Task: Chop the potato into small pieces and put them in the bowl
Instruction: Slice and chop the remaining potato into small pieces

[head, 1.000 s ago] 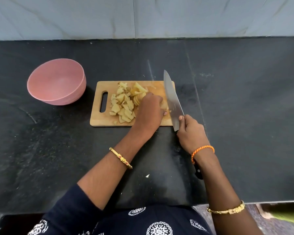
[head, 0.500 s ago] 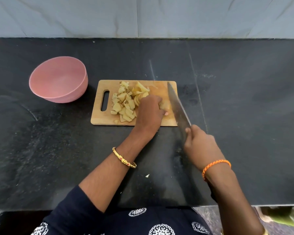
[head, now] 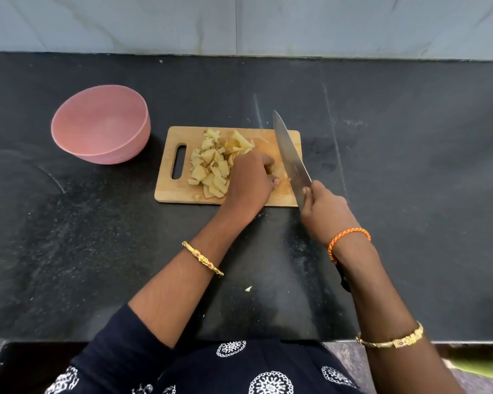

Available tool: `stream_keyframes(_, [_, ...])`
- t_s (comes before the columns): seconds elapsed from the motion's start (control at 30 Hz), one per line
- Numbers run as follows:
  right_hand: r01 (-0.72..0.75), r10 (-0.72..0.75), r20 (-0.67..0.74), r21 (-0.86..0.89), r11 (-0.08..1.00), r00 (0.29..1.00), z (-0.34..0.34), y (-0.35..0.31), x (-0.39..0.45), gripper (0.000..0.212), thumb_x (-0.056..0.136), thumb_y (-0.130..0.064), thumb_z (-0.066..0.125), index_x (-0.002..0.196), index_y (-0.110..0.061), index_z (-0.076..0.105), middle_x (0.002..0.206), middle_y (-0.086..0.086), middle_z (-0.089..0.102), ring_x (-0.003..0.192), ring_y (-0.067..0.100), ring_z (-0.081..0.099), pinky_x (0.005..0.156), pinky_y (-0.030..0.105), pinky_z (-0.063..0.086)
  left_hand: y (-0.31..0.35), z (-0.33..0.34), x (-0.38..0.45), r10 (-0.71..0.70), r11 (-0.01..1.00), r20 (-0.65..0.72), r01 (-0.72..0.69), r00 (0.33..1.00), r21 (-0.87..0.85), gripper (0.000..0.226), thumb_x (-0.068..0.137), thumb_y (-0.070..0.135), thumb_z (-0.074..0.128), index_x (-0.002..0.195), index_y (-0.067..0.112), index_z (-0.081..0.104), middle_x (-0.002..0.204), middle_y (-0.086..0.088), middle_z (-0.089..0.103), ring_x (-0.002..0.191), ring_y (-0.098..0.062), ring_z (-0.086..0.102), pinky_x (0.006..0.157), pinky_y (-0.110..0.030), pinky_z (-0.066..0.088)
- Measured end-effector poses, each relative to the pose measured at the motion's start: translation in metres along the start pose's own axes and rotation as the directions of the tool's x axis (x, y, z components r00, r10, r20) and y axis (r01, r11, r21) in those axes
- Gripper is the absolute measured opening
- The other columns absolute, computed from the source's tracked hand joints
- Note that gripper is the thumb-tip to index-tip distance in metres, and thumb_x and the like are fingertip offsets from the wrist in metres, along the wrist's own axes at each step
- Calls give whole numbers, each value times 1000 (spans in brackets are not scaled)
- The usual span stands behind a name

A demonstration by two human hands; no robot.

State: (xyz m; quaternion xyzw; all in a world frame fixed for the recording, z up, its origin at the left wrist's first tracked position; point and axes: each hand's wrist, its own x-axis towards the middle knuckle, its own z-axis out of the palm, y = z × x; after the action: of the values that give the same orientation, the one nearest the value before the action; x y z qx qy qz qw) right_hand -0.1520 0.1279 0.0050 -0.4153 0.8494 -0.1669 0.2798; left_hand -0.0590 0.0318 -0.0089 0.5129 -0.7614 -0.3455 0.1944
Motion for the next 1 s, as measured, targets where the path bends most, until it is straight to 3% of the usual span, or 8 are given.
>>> stream_keyframes(0.1, [-29, 31, 67, -34, 999, 997, 1, -2, -2, 25, 102, -28, 31, 103, -7, 44, 91, 18, 51, 78, 32, 50, 70, 35, 40, 0, 2, -4, 3, 1000, -51, -3, 999, -2, 38, 80, 7, 70, 118, 6, 64, 115, -10, 66, 108, -17, 60, 85, -11, 34])
stream_keyframes(0.2, [-63, 68, 63, -75, 995, 996, 4, -2, -16, 18, 101, -29, 31, 95, -13, 37, 83, 14, 45, 76, 35, 46, 70, 36, 40, 0, 2, -6, 29, 1000, -67, -29, 997, 8, 35, 82, 3, 66, 117, 3, 64, 113, -12, 67, 107, -18, 60, 81, -10, 34])
stream_keyframes(0.33, [-85, 93, 85, -90, 992, 992, -4, 11, -41, 20, 101, -31, 31, 88, -17, 37, 78, 13, 47, 79, 37, 50, 70, 35, 40, 1, 0, -5, 27, 1000, -28, -27, 999, 5, 38, 80, 3, 68, 117, 1, 63, 116, -13, 66, 107, -20, 61, 93, -20, 44])
stream_keyframes(0.43, [-49, 49, -10, -15, 999, 999, -21, 13, -43, 29, 100, -29, 34, 73, -18, 35, 77, 14, 53, 84, 39, 51, 68, 34, 35, 3, -1, -4, 16, 1000, -5, -16, 1000, 18, 42, 78, 5, 72, 119, 1, 62, 117, -12, 65, 107, -22, 62, 98, -30, 46])
stream_keyframes(0.53, [9, -6, -74, 36, 999, 997, -27, 6, -28, 36, 100, -27, 34, 66, -18, 31, 65, 5, 43, 80, 34, 45, 65, 32, 29, 4, -1, -3, -12, 1000, 0, 12, 1000, 24, 42, 79, 7, 73, 119, 2, 62, 116, -12, 66, 107, -21, 61, 95, -23, 44])
stream_keyframes(0.67, [32, -31, -41, 25, 999, 999, -18, -4, -7, 27, 101, -27, 33, 80, -13, 43, 85, 18, 57, 90, 37, 50, 72, 35, 37, 6, -3, -3, -23, 999, 4, 22, 1000, 33, 41, 79, 8, 73, 118, 4, 63, 117, -11, 66, 110, -20, 60, 88, -17, 37])
stream_keyframes(0.73, [25, -25, -31, 13, 1000, 999, -11, -5, -1, 25, 101, -28, 32, 85, -13, 44, 94, 22, 59, 84, 36, 50, 70, 33, 38, 6, -3, -2, -29, 999, -6, 30, 1000, 31, 42, 79, 9, 73, 119, 6, 63, 118, -9, 65, 112, -19, 58, 90, -17, 36])
stream_keyframes(1.0, [-14, 12, -22, -101, 995, 1000, 0, -14, 0, 20, 101, -29, 31, 101, -13, 44, 89, 16, 49, 83, 36, 51, 71, 36, 40, 4, -1, -2, -20, 999, -15, 20, 1000, 24, 42, 79, 8, 72, 120, 6, 62, 119, -8, 65, 113, -18, 58, 89, -14, 33])
